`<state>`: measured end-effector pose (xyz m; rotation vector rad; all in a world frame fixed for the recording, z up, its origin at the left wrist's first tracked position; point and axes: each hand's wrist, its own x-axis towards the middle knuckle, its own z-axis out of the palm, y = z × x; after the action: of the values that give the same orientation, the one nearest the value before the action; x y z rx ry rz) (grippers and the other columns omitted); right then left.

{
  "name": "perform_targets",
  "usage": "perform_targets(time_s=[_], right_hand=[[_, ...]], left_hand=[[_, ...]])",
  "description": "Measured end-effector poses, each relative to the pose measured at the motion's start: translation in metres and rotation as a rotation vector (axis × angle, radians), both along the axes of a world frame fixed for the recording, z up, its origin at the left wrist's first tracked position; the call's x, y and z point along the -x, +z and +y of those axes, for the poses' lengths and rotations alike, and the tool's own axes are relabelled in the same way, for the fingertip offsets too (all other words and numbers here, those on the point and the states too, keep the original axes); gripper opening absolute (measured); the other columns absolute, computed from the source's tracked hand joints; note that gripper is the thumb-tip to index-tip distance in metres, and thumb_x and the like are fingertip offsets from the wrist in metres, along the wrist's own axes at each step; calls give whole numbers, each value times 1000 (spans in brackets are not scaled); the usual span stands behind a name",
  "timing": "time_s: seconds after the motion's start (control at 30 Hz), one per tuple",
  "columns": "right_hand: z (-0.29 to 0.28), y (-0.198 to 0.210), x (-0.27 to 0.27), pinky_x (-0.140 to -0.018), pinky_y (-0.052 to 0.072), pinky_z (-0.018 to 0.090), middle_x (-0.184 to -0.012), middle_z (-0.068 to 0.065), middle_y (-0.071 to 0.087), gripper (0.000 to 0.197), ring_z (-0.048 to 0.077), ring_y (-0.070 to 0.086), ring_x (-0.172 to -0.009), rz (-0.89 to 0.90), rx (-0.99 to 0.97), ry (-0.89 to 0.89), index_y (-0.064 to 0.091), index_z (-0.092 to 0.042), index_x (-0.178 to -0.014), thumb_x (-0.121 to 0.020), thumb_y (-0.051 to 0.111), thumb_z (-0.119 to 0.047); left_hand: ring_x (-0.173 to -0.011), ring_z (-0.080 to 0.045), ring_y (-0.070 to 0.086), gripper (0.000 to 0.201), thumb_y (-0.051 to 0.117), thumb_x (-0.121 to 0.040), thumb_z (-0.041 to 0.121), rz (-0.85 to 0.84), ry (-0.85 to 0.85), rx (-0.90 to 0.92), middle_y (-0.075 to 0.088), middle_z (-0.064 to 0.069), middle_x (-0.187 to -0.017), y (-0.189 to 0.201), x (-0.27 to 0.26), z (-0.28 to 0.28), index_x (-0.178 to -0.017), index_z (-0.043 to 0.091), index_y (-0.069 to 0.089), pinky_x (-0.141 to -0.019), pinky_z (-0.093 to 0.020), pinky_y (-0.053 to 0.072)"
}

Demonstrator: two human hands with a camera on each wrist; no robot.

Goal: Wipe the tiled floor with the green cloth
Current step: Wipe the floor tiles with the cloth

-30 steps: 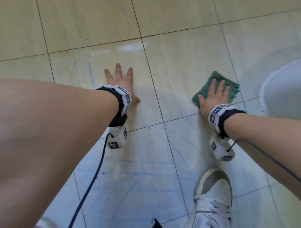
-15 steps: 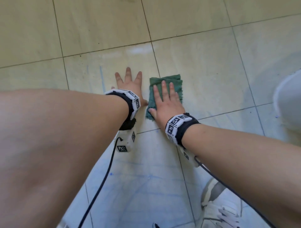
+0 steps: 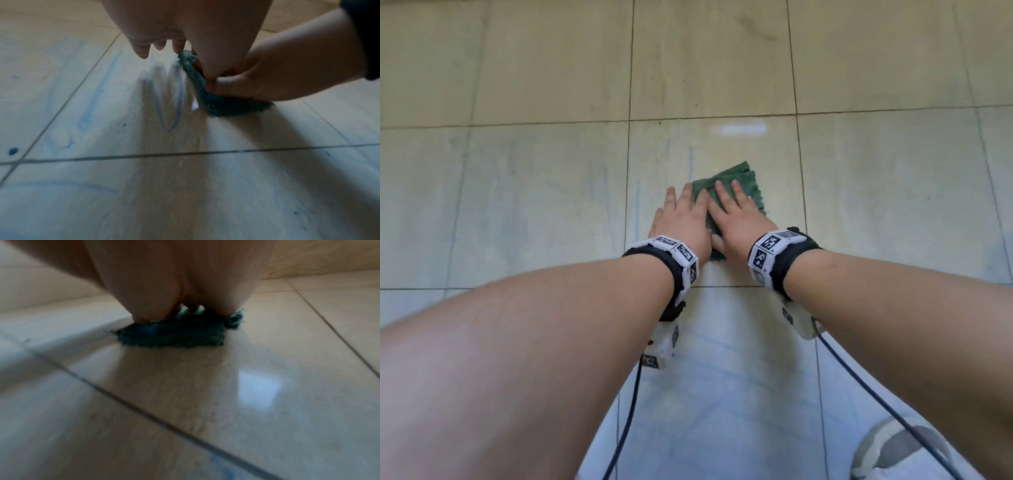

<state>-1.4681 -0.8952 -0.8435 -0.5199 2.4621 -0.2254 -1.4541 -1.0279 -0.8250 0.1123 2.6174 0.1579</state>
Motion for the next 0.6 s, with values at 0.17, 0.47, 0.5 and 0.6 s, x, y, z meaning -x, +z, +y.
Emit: perform_targets(time_s=[0.17,0.47,0.5,0.6], right_hand=[[49,18,6,-122,2,35,-167,7,-5,77,26,-7,-153,88,4,-237,1,-12,-159,-98,47,-9],[58,1,-8,-122,0,41,-166,9,-13,101,34,-10,-152,-8,-106,-226,-6,-15,-159,-92,56,-57],[55,0,-6,-122,-1,42,-166,9,-15,105,34,-11,-152,-9,-115,-216,-8,-16,-159,-89,57,-61],[47,2,4,-122,4,45,-165,6,-20,115,33,-16,-151,-16,-123,-187,-12,-23,-158,-82,61,-68]], left_hand=[[-151,-34,0,73,50,-100,33,36,-98,-42,1,-11,-165,5,1,13,-158,16,10,-122,-46,14],[-150,-29,-18,92,60,-94,43,-134,-202,-57,-20,-1,-164,-14,31,48,-158,24,-3,-122,-50,3],[-150,-29,-19,93,60,-94,44,-131,-177,-62,-20,-1,-164,-15,33,44,-158,25,-4,-122,-50,2],[-149,-28,-20,92,57,-95,48,-111,-59,-57,-22,1,-163,-14,53,15,-158,27,-7,-121,-50,0]])
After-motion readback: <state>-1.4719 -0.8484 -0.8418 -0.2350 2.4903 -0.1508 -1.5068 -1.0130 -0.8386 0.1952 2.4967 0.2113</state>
